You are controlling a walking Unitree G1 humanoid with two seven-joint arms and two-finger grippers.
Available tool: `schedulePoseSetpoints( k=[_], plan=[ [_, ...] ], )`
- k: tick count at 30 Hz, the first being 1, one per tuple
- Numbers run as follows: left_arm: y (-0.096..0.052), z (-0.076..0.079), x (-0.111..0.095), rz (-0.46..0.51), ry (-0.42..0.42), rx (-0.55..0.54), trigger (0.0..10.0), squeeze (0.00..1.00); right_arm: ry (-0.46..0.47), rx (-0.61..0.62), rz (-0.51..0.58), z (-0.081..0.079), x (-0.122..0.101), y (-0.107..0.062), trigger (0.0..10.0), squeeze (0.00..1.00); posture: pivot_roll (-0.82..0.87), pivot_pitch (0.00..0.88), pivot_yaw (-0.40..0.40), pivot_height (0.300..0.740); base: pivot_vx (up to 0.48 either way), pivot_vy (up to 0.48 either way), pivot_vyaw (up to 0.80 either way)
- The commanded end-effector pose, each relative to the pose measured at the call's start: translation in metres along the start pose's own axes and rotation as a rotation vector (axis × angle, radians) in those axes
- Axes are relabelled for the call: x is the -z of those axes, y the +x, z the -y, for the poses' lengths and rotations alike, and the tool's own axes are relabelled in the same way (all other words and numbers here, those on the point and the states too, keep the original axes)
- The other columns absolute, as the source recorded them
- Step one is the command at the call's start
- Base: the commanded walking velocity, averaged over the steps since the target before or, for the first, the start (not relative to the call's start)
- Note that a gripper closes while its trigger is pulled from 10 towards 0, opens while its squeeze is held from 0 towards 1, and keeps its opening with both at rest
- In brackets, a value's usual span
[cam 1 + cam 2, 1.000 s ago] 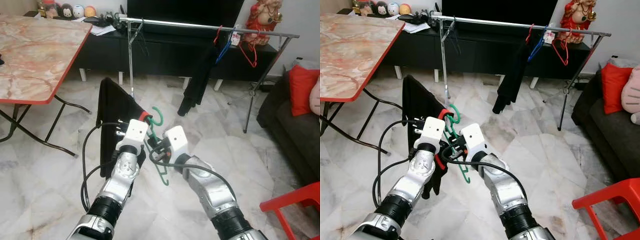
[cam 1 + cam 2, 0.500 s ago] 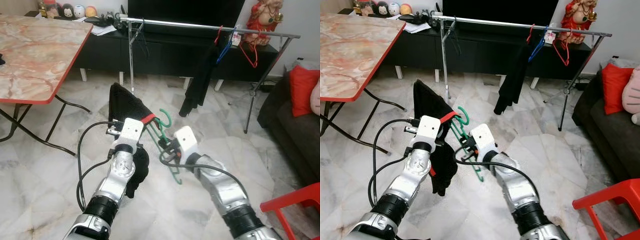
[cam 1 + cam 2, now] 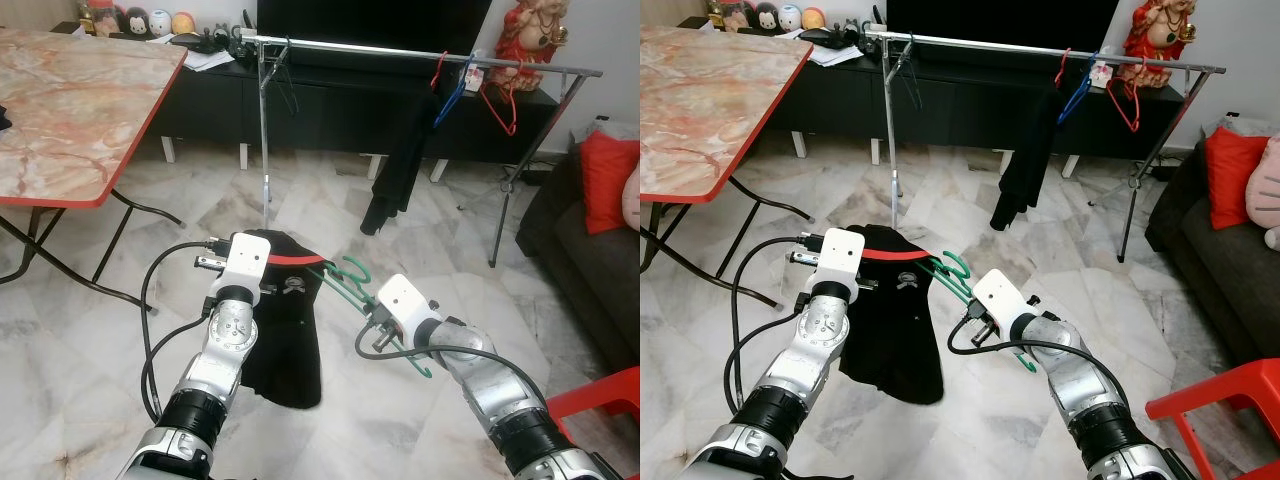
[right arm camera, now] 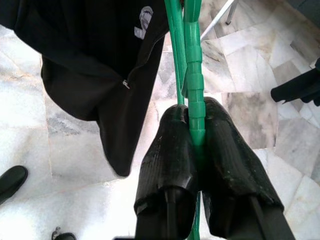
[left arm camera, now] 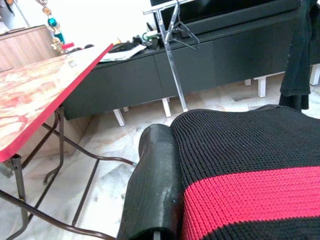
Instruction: Hang hanger
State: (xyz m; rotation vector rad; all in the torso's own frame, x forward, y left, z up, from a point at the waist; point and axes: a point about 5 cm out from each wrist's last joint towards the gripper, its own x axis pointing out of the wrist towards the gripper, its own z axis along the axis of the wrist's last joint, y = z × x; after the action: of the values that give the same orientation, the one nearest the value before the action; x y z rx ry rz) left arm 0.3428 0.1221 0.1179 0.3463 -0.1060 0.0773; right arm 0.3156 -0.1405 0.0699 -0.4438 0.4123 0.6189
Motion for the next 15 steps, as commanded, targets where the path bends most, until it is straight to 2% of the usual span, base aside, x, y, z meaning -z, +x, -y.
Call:
schedulePoseSetpoints(
  k=[1,15],
  plan=[
    [0.0025,0.0024,-0.0117,0.040,-0.018,0.005,0.0,0.00,-0.007,0.020,0.014,0.0045,-0.0019,-0.0020,0.0,0.00,-0.01,0.000,-0.152,0.740,0.000,0.000,0.00],
    [0.0025,0.0024,-0.0117,0.040,-0.018,0.005,0.0,0.00,-0.007,0.020,0.014,0.0045,-0.0019,-0.0020,0.0,0.00,-0.01,0.000,-0.152,0.740,0.000,0.000,0.00]
  ],
)
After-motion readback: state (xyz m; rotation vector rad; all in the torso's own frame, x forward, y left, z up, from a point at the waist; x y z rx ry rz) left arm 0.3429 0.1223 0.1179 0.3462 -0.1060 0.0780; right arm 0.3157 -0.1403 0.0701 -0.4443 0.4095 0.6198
